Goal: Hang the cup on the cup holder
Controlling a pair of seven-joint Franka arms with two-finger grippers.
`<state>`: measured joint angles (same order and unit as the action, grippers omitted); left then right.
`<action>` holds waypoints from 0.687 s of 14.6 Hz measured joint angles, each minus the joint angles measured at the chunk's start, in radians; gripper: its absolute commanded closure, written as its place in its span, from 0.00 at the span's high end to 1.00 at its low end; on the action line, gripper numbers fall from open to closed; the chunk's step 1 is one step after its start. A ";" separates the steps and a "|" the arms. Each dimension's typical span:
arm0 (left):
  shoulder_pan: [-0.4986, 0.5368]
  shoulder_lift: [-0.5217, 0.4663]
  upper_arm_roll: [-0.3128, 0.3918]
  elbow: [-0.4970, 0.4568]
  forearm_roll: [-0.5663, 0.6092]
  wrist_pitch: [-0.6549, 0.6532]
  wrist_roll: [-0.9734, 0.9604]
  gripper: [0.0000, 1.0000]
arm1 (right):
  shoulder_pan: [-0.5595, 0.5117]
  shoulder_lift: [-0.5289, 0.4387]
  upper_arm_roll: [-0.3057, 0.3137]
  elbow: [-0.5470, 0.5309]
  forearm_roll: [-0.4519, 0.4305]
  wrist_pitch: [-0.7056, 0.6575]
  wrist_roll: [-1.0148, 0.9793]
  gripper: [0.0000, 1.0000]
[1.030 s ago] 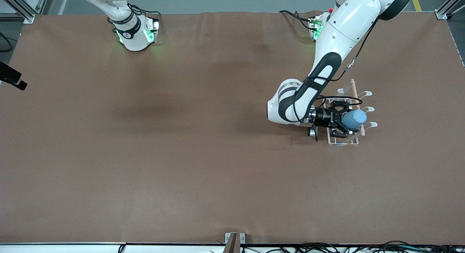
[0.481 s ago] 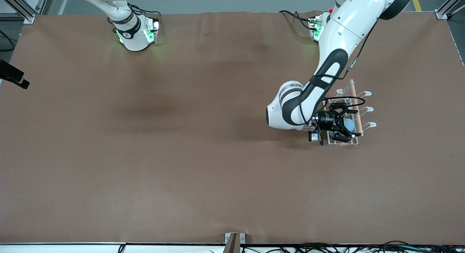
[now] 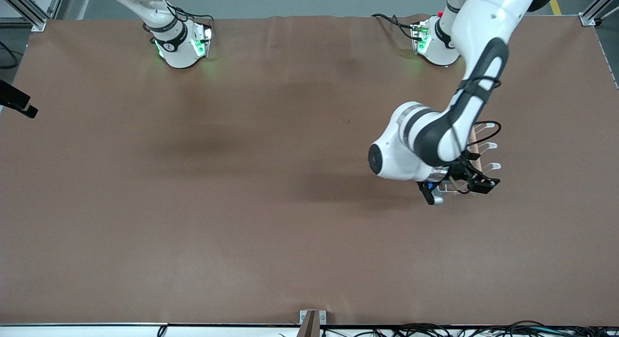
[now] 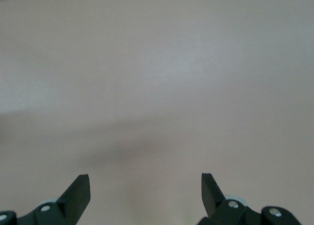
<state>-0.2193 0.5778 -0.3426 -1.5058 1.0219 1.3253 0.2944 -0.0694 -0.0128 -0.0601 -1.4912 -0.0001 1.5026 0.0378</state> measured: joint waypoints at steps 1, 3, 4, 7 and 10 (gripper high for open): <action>0.016 -0.031 0.000 0.006 -0.056 0.037 -0.046 1.00 | -0.004 0.000 0.005 0.000 0.000 0.000 0.000 1.00; 0.058 -0.099 0.001 0.010 -0.176 0.103 -0.156 1.00 | -0.004 0.000 0.011 0.000 0.000 0.000 0.000 1.00; 0.083 -0.133 0.003 0.011 -0.240 0.135 -0.198 1.00 | -0.004 0.000 0.011 0.000 -0.001 0.000 0.001 1.00; 0.166 -0.228 0.006 0.011 -0.413 0.223 -0.239 1.00 | -0.008 0.002 0.012 0.001 -0.002 0.001 0.001 1.00; 0.220 -0.305 0.044 0.010 -0.608 0.281 -0.249 1.00 | -0.008 0.009 0.016 0.001 -0.002 0.013 0.000 1.00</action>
<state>0.0003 0.2725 -0.2986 -1.4957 0.4136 1.6059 0.0457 -0.0774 -0.0037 -0.0441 -1.4905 -0.0021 1.5153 0.0378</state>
